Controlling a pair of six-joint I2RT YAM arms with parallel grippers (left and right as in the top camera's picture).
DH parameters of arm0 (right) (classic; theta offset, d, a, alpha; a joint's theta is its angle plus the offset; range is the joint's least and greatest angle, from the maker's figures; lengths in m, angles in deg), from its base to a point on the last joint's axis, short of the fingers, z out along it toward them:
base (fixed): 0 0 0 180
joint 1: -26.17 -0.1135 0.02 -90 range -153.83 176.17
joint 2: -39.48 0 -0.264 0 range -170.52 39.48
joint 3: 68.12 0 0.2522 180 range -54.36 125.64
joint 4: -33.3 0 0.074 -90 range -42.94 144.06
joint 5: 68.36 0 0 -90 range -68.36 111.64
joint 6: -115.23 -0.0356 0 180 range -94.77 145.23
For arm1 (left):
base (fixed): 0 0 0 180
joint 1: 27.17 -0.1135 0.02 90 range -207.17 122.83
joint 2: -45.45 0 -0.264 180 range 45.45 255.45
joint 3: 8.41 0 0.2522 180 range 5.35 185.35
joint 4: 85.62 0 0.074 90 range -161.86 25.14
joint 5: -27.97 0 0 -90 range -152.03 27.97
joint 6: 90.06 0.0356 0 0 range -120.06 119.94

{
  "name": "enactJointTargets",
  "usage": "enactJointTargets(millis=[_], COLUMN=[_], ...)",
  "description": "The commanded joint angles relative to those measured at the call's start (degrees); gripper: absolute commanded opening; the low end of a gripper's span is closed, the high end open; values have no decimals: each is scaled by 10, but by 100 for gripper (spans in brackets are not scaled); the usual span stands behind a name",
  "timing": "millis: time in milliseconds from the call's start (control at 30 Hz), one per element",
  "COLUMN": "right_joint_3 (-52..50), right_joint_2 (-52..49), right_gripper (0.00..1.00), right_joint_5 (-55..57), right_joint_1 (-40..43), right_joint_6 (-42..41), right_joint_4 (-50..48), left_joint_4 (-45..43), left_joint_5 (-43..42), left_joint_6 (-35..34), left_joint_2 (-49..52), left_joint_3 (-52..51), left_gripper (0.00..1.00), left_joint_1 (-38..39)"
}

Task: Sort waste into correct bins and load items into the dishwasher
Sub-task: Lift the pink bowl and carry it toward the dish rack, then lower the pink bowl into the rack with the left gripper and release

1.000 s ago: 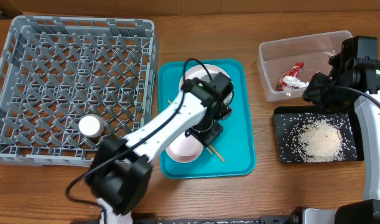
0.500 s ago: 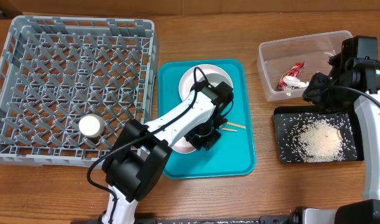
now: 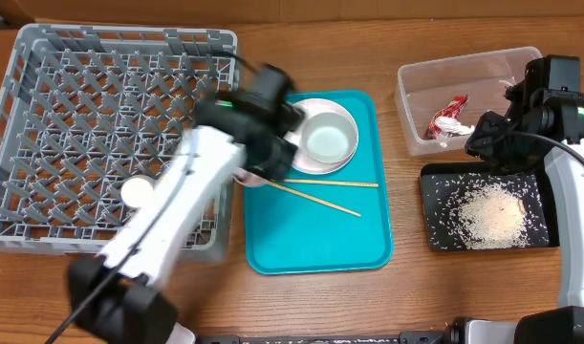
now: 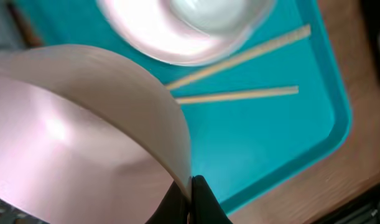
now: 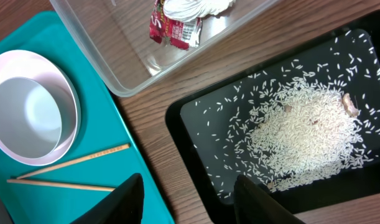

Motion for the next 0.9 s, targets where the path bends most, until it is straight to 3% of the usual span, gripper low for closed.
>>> enactJointTargets(millis=[0, 133, 267, 533, 867], right_joint_3=[14, 14, 14, 14, 14], right_joint_2=[12, 12, 12, 12, 12], right_gripper=[49, 49, 49, 49, 48], right_joint_5=[5, 5, 5, 5, 5], right_joint_1=[2, 2, 2, 2, 2], right_joint_6=[-1, -1, -1, -1, -1], right_joint_4=[-1, -2, -1, -1, 1], left_joint_4=[-20, -30, -31, -78, -105], left_joint_5=[-195, -425, -535, -561, -563], left_joint_6=[57, 162, 221, 256, 268], left_joint_2=[-26, -14, 4, 31, 95], left_joint_3=[9, 9, 9, 9, 9], left_gripper=[4, 4, 4, 4, 4], left_joint_1=[-115, -253, -356, -460, -483])
